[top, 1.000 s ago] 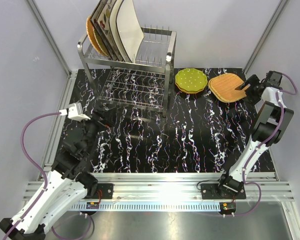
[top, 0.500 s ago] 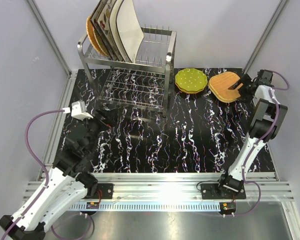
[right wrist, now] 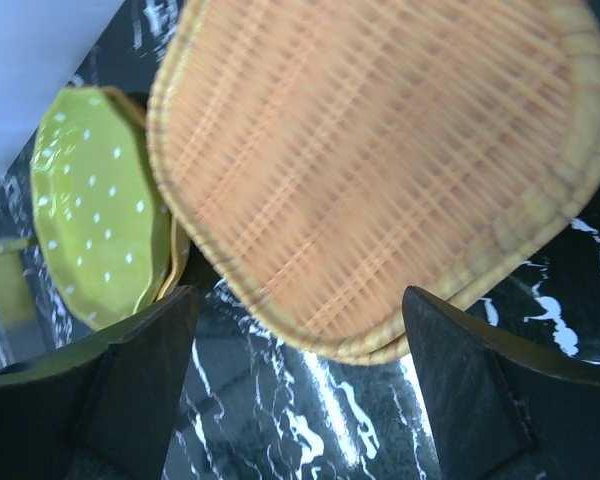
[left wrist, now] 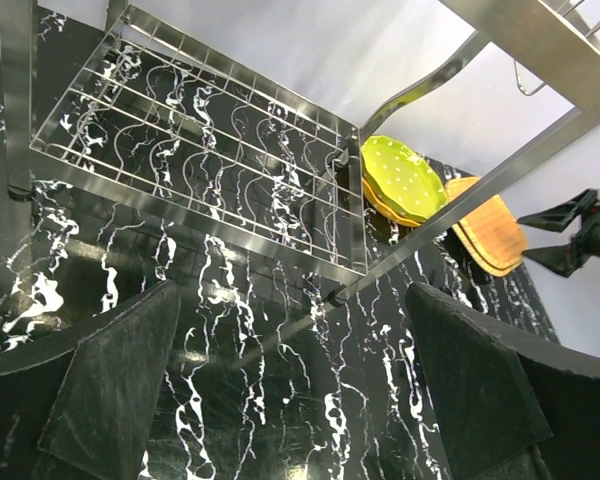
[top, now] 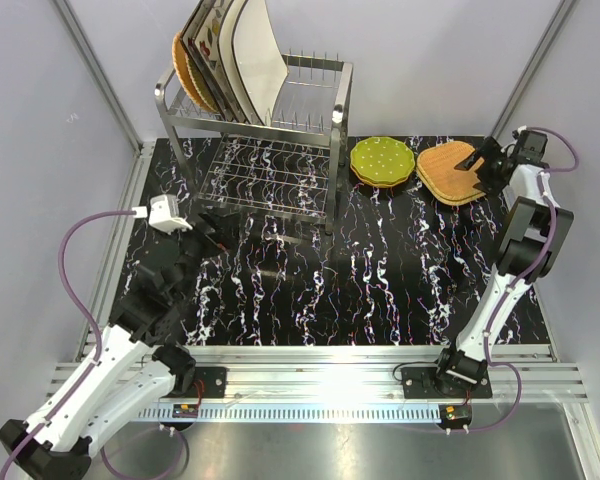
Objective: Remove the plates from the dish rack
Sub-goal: Place the plate on the table, then grab a plate with the left arm
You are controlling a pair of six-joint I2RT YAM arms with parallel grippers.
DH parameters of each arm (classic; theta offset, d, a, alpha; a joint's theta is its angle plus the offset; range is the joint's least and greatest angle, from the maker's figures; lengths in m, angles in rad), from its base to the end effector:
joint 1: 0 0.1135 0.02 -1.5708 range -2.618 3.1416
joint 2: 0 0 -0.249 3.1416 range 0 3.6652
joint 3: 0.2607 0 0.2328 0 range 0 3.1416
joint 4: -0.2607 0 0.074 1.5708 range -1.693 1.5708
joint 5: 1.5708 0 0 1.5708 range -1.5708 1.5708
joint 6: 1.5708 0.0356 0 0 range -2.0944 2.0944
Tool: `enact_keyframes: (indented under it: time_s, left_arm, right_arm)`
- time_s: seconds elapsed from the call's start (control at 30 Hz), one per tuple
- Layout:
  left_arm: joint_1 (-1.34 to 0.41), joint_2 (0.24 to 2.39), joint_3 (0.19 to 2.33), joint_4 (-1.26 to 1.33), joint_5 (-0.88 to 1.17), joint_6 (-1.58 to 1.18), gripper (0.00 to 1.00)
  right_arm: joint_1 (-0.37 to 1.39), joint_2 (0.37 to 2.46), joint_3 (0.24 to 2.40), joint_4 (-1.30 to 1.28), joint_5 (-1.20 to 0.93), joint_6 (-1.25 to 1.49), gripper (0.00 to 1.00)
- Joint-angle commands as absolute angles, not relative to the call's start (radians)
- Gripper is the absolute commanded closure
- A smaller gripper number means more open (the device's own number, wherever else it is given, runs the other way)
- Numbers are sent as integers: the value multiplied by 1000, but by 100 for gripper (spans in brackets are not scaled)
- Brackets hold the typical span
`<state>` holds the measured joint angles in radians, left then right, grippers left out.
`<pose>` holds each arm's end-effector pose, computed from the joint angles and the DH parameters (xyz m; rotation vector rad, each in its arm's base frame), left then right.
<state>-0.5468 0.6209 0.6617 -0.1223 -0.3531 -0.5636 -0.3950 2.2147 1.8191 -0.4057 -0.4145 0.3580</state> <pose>0.1318 -0.0658 0.3187 -0.2859 1.6521 -0.5529 0.4433 -0.1693 0.2048 0.6711 2.2362 0.4716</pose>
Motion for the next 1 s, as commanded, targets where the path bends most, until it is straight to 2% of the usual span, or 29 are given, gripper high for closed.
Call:
enact_keyframes:
  time_s: [0.0, 0.23, 0.57, 0.97]
  left_arm:
    - [-542, 646, 748, -74, -370, -517, 1]
    - [-514, 776, 952, -132, -378, -420, 1]
    - [-457, 1182, 1547, -397, -192, -413, 1]
    - [-457, 1552, 2100, -649, -173, -571, 20]
  right_arm:
    - [-393, 2106, 1844, -416, -514, 276, 9]
    - [-384, 1974, 1757, -489, -661, 86, 6]
    - [-310, 1701, 1545, -512, -788, -144, 6]
    - [-259, 1588, 1433, -465, -827, -117, 6]
